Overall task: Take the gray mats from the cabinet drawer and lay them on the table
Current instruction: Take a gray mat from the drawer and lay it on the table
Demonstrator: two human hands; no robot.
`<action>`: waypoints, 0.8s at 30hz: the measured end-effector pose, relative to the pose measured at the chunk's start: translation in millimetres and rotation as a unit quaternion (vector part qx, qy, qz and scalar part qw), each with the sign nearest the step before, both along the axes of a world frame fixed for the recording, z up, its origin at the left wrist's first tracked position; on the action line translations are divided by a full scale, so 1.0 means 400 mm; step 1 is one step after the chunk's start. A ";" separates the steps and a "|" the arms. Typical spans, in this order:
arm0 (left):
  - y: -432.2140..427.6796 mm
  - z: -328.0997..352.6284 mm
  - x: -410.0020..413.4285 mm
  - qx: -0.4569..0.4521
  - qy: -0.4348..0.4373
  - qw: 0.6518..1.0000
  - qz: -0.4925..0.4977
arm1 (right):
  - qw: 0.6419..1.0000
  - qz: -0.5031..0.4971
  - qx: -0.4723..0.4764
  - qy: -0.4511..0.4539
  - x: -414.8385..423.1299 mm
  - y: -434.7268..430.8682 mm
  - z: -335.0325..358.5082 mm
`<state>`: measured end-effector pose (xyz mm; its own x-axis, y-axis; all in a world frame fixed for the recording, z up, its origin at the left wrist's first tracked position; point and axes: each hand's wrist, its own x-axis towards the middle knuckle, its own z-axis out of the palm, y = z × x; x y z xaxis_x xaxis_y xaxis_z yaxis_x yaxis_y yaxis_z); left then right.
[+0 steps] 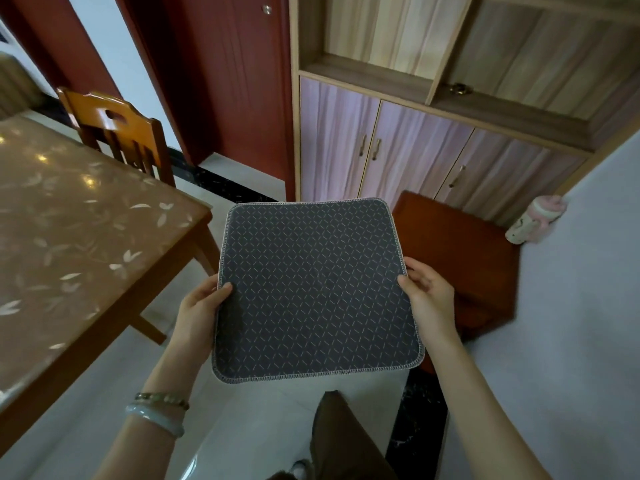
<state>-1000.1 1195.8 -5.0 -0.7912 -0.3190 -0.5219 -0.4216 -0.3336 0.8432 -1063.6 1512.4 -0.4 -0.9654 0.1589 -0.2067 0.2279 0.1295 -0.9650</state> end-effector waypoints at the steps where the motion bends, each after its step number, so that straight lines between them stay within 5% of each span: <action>1: -0.010 -0.002 -0.019 0.001 0.001 1.000 0.008 | 1.000 0.006 -0.001 -0.001 -0.029 -0.014 -0.001; 24: -0.190 0.006 -0.744 -0.012 0.020 0.984 0.177 | 0.988 0.154 0.001 -0.002 -0.995 -0.299 -0.032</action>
<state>-1297.8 1120.0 -2.7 -0.6485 -0.5899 -0.4811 -0.2484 -0.4334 0.8663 -1461.6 1392.9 -13.1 -0.9673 -0.1426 -0.2097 0.1803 0.1944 -0.9642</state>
